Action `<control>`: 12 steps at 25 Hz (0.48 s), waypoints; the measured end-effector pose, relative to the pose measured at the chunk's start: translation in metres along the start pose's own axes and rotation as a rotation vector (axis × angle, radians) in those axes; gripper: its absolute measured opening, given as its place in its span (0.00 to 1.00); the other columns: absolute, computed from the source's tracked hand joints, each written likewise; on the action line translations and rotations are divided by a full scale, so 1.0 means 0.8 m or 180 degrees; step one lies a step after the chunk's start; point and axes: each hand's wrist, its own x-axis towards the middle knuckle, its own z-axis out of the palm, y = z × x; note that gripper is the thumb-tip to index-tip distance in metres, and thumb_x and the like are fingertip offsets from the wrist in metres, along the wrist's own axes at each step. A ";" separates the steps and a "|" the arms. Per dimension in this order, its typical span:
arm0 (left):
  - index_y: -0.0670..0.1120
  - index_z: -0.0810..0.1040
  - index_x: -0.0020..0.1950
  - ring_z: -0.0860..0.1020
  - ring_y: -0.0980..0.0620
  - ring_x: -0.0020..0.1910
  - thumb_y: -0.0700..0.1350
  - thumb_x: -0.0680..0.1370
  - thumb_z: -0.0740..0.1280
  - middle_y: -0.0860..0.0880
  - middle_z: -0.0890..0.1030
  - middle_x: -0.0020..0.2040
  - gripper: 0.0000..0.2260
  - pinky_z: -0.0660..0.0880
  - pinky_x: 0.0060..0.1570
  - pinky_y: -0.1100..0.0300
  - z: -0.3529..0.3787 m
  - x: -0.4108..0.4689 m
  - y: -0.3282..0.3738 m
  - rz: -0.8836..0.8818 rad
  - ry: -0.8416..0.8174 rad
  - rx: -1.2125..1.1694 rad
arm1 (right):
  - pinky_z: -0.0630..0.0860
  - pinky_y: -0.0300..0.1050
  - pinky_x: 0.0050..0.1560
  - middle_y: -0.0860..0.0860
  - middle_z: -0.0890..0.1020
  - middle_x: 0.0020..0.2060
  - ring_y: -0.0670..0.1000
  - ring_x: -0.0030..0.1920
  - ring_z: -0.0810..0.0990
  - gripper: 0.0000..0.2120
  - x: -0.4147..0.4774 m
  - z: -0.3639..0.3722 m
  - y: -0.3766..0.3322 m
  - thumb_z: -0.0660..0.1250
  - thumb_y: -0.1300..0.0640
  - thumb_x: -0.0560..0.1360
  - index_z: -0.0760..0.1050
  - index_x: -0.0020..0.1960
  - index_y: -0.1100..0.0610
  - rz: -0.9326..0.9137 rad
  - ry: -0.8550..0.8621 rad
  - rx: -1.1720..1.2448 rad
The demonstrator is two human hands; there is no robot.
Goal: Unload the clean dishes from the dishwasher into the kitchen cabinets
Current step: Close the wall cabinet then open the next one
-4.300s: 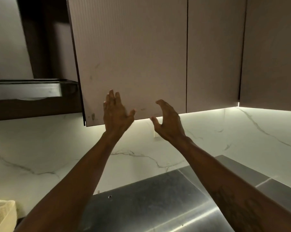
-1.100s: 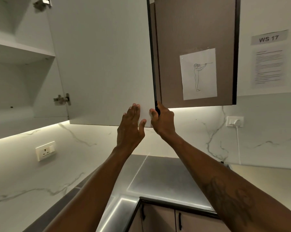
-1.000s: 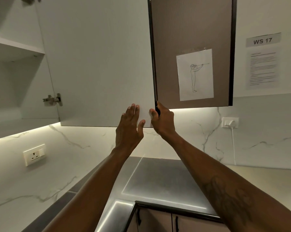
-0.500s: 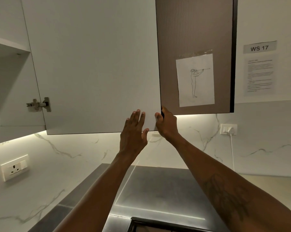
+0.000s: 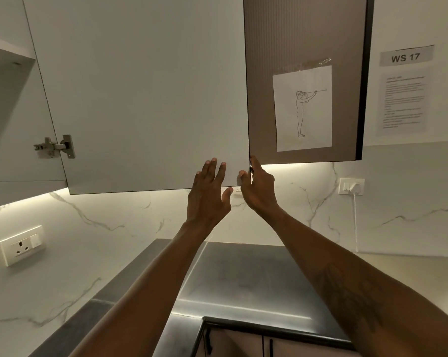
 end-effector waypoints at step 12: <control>0.47 0.57 0.81 0.53 0.49 0.80 0.54 0.80 0.63 0.47 0.56 0.81 0.31 0.51 0.78 0.50 0.007 -0.177 0.105 -0.0355 -0.1165 -0.0252 | 0.62 0.52 0.76 0.53 0.63 0.78 0.54 0.77 0.62 0.32 -0.207 -0.087 0.111 0.64 0.52 0.80 0.55 0.81 0.54 0.0080 -0.0963 -0.1115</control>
